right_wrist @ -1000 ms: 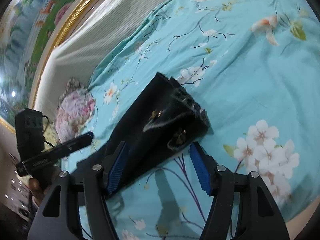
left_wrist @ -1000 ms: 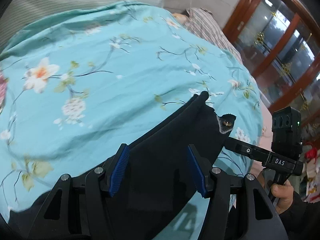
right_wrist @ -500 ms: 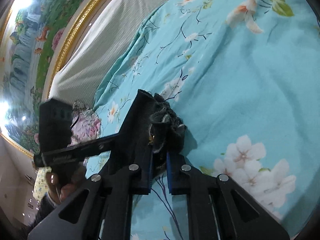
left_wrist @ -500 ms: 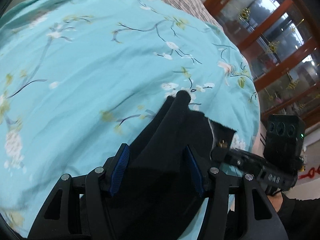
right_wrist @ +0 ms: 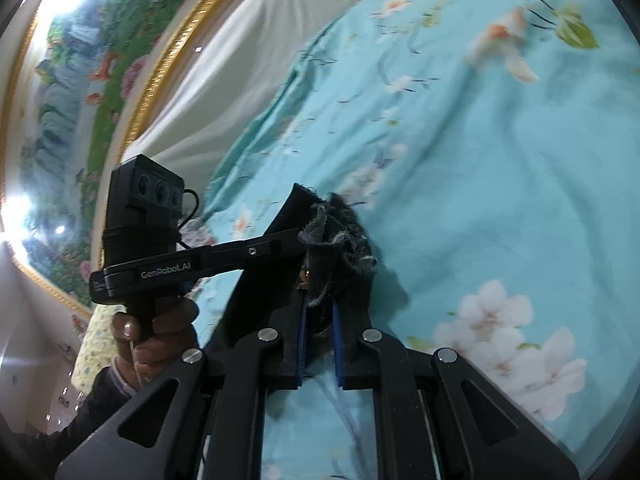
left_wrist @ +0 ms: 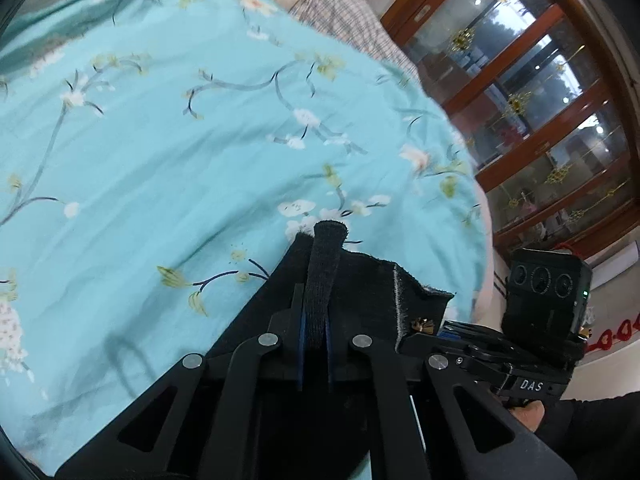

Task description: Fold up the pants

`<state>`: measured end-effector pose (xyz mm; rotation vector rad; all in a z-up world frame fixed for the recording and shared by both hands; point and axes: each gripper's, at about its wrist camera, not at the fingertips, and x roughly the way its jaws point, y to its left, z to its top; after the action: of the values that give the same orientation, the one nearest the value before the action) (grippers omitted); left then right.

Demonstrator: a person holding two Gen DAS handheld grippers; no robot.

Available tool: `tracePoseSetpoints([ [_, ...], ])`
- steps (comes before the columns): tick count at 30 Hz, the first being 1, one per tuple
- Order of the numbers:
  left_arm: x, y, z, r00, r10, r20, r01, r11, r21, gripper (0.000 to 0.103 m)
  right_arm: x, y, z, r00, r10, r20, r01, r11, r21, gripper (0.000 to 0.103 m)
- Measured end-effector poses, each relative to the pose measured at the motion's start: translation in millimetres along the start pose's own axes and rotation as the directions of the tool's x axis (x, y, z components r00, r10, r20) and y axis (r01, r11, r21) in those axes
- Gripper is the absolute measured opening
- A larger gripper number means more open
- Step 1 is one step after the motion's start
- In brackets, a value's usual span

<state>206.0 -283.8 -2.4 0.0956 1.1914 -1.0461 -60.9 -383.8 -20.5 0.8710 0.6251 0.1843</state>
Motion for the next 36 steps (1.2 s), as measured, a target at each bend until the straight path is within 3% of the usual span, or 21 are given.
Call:
tracePoseSetpoints([
  [9, -87.2, -3.7, -30.9, 0.986, -0.032, 0.165, 0.033, 0.999, -0.004, 0.005, -5.0, 57.6, -2.2, 0.985, 0.169, -0.024, -0.170, 0.979, -0.109, 0.012],
  [19, -158.8, 16.9, -102.2, 0.954, -0.004, 0.301, 0.028, 0.997, -0.074, 0.005, 27.8, 131.7, -33.7, 0.941, 0.290, -0.177, -0.326, 0.917, -0.230, 0.012],
  [27, -184.3, 70.5, -170.7, 0.933, 0.046, 0.358, 0.046, 0.968, -0.245, 0.005, 81.9, 160.8, -67.6, 0.902, 0.271, -0.336, -0.364, 0.897, -0.253, 0.012],
  [36, -170.8, 110.1, -225.2, 0.930, 0.092, 0.355, 0.061, 0.916, -0.397, 0.005, 130.1, 167.5, -96.0, 0.868, 0.171, -0.466, -0.329, 0.900, -0.284, 0.012],
])
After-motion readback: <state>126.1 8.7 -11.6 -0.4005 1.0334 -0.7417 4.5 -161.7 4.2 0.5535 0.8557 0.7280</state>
